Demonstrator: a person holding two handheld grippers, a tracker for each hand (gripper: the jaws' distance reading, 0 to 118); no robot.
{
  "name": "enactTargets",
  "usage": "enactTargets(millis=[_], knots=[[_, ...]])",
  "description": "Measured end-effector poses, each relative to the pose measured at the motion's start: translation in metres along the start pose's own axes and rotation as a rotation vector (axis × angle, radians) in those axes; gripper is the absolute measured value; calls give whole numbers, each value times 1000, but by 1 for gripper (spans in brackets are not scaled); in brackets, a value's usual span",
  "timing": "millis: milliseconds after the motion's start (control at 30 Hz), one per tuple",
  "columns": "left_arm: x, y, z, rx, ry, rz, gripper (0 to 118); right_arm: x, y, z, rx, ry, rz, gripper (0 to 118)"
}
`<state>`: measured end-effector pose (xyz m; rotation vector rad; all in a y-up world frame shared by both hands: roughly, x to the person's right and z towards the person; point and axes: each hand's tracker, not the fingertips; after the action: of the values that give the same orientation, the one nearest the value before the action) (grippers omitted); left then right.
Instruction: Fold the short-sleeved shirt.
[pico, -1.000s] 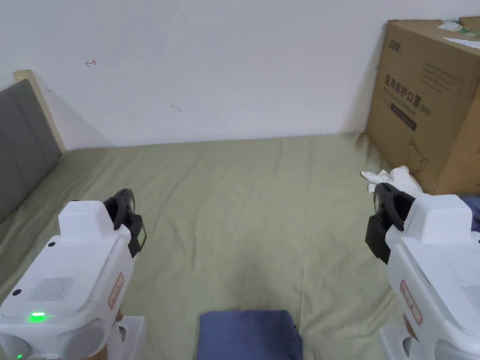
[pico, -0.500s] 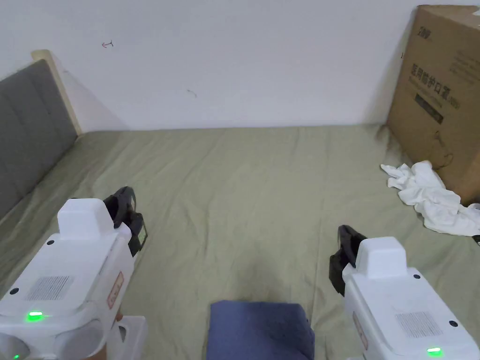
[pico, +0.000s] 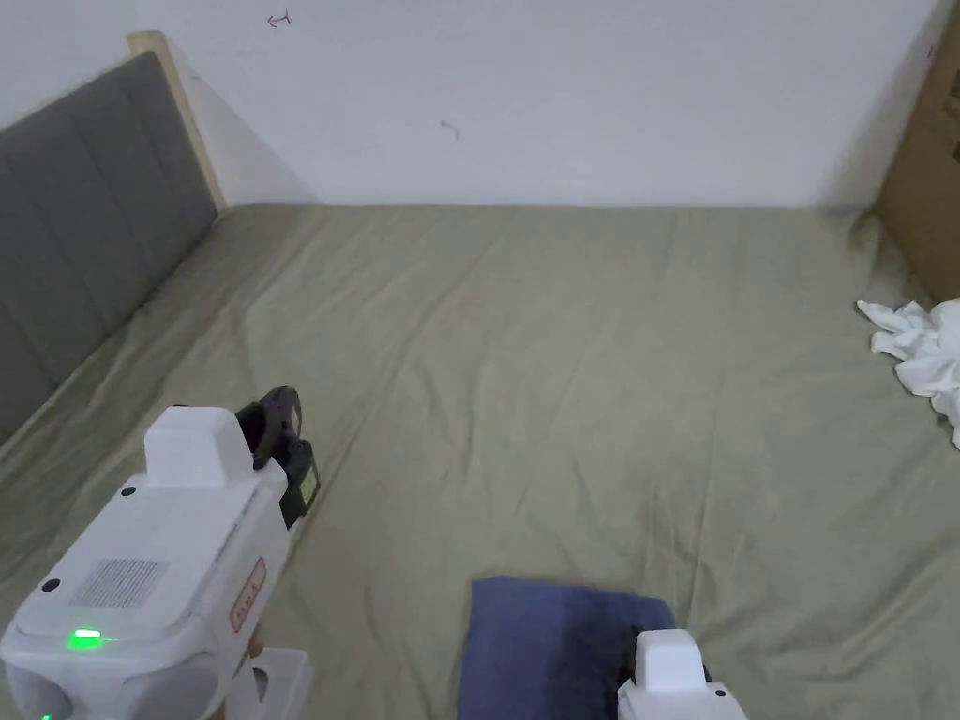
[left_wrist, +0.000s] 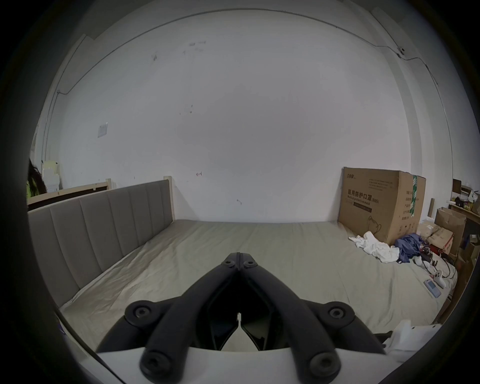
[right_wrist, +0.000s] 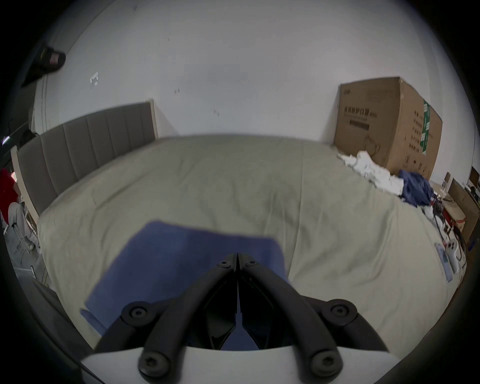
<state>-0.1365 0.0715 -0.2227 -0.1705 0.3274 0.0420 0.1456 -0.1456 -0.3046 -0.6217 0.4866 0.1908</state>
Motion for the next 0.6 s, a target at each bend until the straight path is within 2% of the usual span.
enactTargets(millis=[67,133,200,267,333,467,533,600], knots=[[-1,-5,-3,-21,-7,0,0,1,-13,-12,-58,-3,-36,0],[-2,-11,-7,-65,-29,21,0,0,-20,-16,-100,-48,-22,0],[-3,-21,-13,-129,-77,79,0,1,-19,-13,-56,-33,-48,0],[-4,-35,-23,-235,-147,158,6,4,-20,-17,-65,-29,-34,0],[-3,-55,-38,-383,-228,241,22,7,-20,-18,-64,-20,-24,0],[10,-109,-70,-654,-374,365,80,13,-26,-19,-54,1,-30,0],[19,-133,-83,-760,-425,375,89,15,-28,-21,-52,8,-34,0],[25,-158,-98,-843,-442,354,89,18,-29,-21,-52,15,-40,0]])
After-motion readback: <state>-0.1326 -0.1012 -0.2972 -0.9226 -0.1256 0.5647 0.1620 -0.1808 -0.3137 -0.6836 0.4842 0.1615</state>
